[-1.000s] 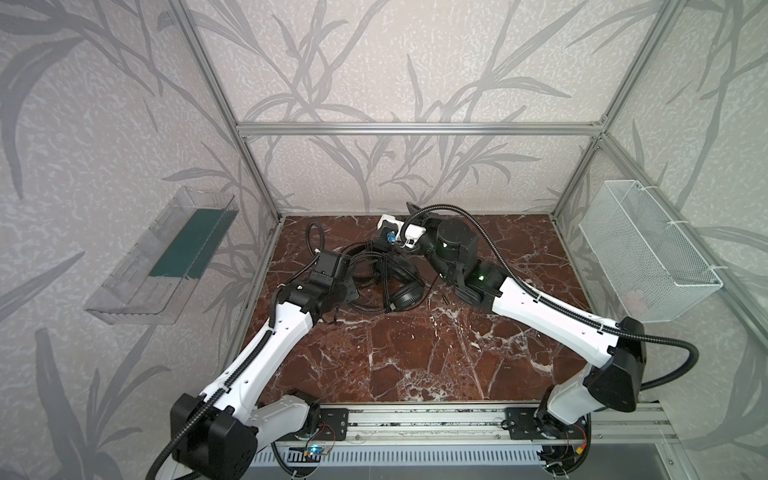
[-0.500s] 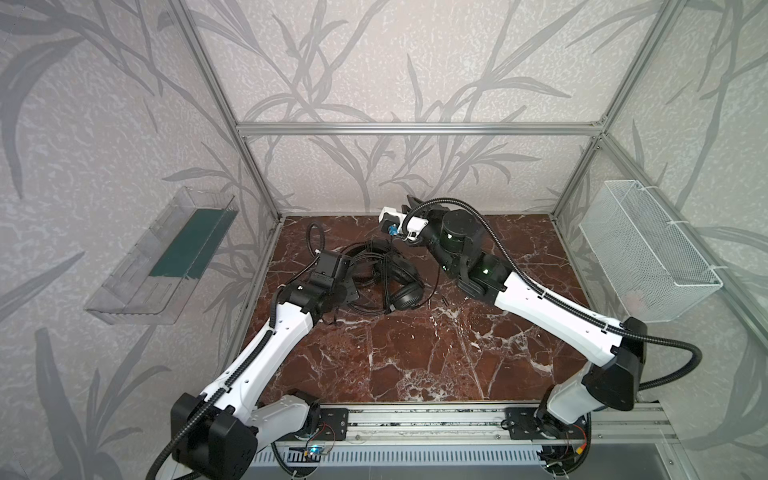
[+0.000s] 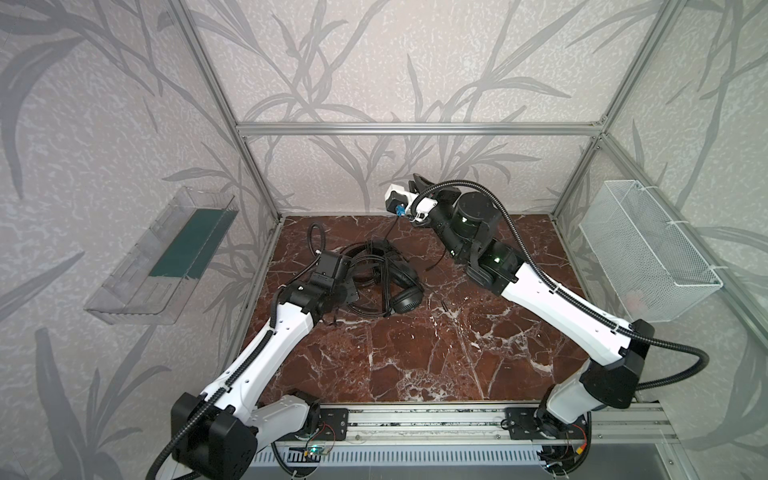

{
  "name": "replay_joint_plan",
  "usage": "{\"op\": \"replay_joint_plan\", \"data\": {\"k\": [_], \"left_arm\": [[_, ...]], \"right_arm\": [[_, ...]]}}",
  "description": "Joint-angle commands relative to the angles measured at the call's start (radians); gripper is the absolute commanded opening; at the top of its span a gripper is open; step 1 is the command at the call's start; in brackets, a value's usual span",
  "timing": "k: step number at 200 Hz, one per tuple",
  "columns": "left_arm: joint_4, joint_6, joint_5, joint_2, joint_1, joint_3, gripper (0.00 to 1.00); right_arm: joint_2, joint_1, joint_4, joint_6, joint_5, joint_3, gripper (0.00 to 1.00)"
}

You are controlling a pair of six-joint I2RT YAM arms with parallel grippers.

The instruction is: Wrap the headphones

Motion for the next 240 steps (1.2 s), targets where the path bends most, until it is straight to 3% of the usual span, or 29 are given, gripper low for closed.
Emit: {"op": "replay_joint_plan", "data": {"k": [1, 49, 96, 160, 208, 240], "left_arm": [[0.038, -0.004, 0.020, -0.031, -0.006, 0.004, 0.00], [0.065, 0.013, 0.101, -0.085, -0.009, -0.020, 0.00], [0.066, 0.043, 0.110, -0.111, -0.022, -0.064, 0.00], [0.041, 0.025, 0.115, -0.045, -0.038, -0.056, 0.00], [0.005, 0.088, 0.054, -0.063, -0.200, 0.016, 0.00], [0.001, 0.123, 0.073, -0.153, -0.245, 0.019, 0.00]], "right_arm": [[0.015, -0.010, -0.013, 0.009, -0.022, 0.046, 0.14], [0.047, -0.046, -0.035, 0.040, -0.041, 0.092, 0.00], [0.072, -0.049, -0.062, 0.073, -0.082, 0.185, 0.00], [0.095, 0.027, -0.111, 0.042, -0.090, 0.336, 0.00], [0.213, 0.017, -0.190, 0.060, -0.093, 0.476, 0.00], [0.254, -0.056, -0.229, 0.121, -0.084, 0.551, 0.00]]}}
